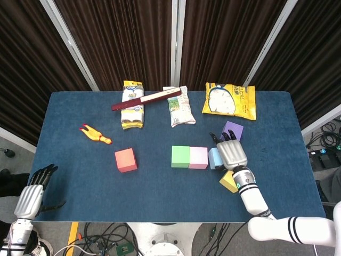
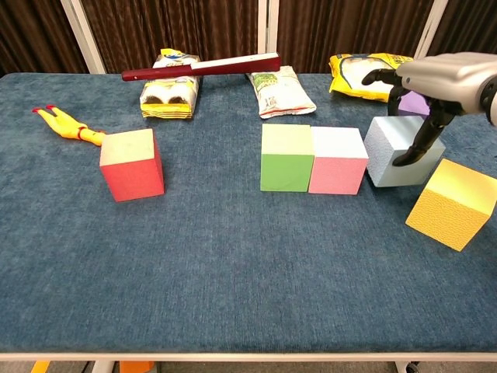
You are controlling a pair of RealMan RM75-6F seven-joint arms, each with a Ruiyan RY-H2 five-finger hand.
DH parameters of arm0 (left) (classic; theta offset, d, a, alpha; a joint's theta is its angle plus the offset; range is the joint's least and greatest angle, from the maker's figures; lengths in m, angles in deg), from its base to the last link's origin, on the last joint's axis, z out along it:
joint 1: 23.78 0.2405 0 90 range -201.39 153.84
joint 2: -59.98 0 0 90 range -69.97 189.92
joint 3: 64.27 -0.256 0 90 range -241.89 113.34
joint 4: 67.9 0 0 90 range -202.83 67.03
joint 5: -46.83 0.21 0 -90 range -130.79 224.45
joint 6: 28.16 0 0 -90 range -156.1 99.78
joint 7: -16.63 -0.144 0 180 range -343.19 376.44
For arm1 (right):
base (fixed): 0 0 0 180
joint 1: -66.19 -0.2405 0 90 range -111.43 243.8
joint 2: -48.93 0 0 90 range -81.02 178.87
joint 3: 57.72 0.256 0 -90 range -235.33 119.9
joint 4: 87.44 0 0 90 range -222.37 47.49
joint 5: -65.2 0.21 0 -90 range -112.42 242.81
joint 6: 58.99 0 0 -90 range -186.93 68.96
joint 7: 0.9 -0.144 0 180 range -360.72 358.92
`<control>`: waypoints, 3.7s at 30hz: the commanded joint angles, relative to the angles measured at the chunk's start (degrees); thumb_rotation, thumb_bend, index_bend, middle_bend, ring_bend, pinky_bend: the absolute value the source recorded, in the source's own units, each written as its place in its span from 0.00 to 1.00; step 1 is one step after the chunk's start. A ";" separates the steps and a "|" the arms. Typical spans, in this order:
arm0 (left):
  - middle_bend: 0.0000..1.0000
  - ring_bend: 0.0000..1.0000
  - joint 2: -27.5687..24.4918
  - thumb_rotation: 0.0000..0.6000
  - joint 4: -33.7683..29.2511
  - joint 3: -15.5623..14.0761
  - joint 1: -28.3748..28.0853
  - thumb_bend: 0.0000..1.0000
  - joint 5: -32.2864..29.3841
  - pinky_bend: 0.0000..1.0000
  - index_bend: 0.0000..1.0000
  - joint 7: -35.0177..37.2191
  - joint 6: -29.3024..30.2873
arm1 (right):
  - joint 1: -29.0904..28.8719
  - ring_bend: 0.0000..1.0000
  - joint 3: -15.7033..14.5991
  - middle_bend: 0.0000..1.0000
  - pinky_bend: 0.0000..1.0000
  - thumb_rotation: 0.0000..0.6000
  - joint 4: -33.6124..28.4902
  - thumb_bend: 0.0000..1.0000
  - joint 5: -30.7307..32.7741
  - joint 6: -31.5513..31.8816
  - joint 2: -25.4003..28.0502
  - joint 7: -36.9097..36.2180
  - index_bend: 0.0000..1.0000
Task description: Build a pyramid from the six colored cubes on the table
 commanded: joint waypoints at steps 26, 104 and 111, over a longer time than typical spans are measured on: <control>0.03 0.00 0.15 1.00 0.55 -0.15 0.04 0.00 -0.04 0.04 0.09 0.50 -0.03 | 2.24 0.12 3.07 0.62 0.00 1.00 3.86 0.03 1.51 -0.83 -5.05 3.69 0.00; 0.03 0.00 0.12 1.00 0.29 -0.48 -0.05 0.00 0.06 0.04 0.09 -0.04 -0.41 | 3.30 0.07 3.55 0.57 0.00 1.00 6.00 0.00 -2.84 -8.50 -1.57 -3.44 0.00; 0.03 0.00 0.07 1.00 0.24 -0.44 -0.12 0.00 0.07 0.04 0.09 -0.09 -0.47 | 3.16 0.07 3.36 0.57 0.00 1.00 6.07 0.00 -2.00 -9.03 -1.69 -2.79 0.00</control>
